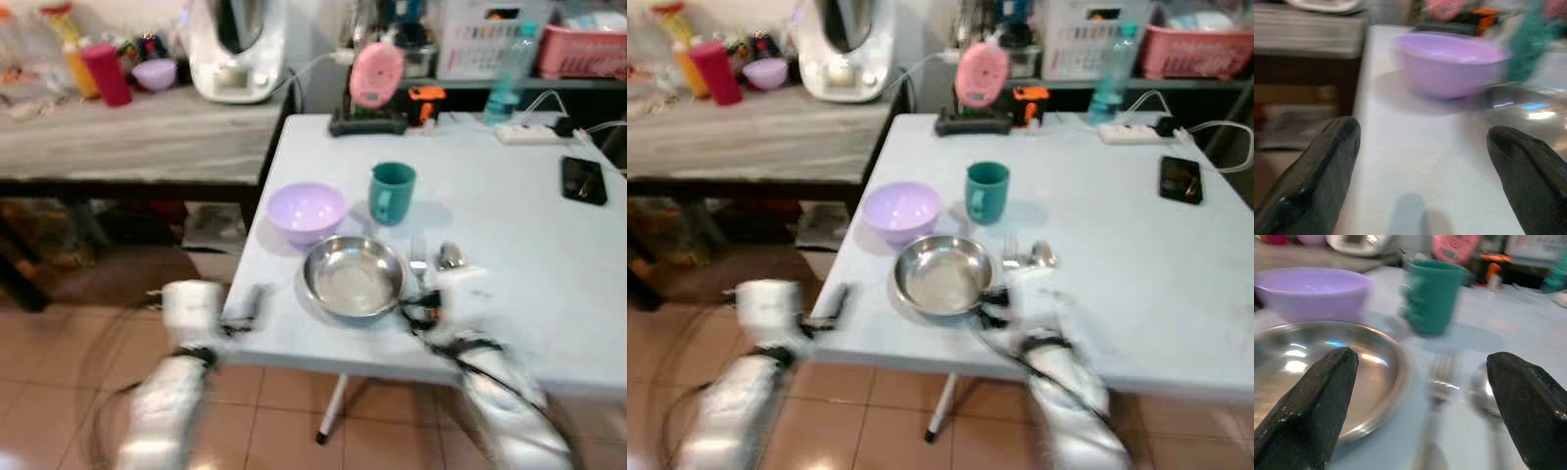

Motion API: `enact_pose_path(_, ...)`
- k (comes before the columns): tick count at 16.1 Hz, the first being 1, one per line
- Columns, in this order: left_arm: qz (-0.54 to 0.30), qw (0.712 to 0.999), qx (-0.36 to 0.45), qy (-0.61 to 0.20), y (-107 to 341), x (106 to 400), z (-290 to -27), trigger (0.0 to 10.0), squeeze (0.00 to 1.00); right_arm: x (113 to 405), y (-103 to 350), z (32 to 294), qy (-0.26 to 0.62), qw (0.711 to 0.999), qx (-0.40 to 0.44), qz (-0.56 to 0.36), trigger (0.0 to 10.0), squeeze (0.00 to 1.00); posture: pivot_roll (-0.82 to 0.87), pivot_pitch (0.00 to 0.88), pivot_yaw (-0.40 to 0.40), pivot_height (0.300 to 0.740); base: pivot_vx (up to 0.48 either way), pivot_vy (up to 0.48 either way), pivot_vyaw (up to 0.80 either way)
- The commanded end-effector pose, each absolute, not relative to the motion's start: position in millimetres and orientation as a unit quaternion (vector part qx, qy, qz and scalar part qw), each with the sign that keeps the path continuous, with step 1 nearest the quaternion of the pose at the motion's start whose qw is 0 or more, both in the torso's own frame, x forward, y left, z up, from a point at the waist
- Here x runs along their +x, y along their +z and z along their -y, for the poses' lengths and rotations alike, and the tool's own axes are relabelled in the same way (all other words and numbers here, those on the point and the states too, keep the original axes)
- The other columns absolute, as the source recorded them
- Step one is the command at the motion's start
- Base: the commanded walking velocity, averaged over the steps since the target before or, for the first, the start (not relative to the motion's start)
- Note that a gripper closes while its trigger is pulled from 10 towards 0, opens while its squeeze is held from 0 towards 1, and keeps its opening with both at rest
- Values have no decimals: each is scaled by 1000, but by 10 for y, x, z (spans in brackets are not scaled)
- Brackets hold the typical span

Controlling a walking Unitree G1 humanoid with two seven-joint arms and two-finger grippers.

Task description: Setting the table

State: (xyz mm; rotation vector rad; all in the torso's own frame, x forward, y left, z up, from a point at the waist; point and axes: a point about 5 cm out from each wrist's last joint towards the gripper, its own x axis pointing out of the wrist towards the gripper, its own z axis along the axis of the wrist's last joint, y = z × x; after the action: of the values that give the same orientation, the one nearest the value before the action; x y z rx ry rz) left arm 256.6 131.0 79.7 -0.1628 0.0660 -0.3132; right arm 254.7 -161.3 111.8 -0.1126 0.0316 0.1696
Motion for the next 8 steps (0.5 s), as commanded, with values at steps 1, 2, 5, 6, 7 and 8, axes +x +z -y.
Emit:
enact_pose_path(1, -38, 988, -66, -134, 786, 2557, -1477, 10000, 0, 2580, 1194, 1474, 105, 994, -36, 1, 10000, 0, -208, 45, 41, 740, 304, 0, 0)
enact_pose_path(2, -27, 987, -80, -135, 816, 2558, -1474, 10000, 0, 2583, 1206, 1492, 99, 994, -43, 4, 10000, 0, -208, 44, 40, 740, 0, 0, 0)
enact_pose_path(5, -28, 986, -75, -147, 804, 2544, -1483, 10000, 0, 2592, 1206, 1476, 90, 993, -73, 11, 10000, 0, -207, 42, 39, 740, 0, 0, 0)
enact_pose_path(6, -30, 984, -70, -161, 789, 2527, -1484, 10000, 0, 2588, 1202, 1470, 99, 993, -58, 13, 10000, 0, -207, 42, 38, 740, 0, 0, 0)
enact_pose_path(7, -31, 983, -64, -167, 784, 2517, -1486, 10000, 0, 2588, 1203, 1486, 91, 994, -63, 14, 10000, 0, -207, 42, 38, 740, 0, 0, 0)
enact_pose_path(8, -34, 981, -62, -180, 767, 2499, -1493, 10000, 0, 2587, 1202, 1502, 87, 994, -58, 12, 10000, 0, -207, 42, 38, 740, 0, 0, 0)
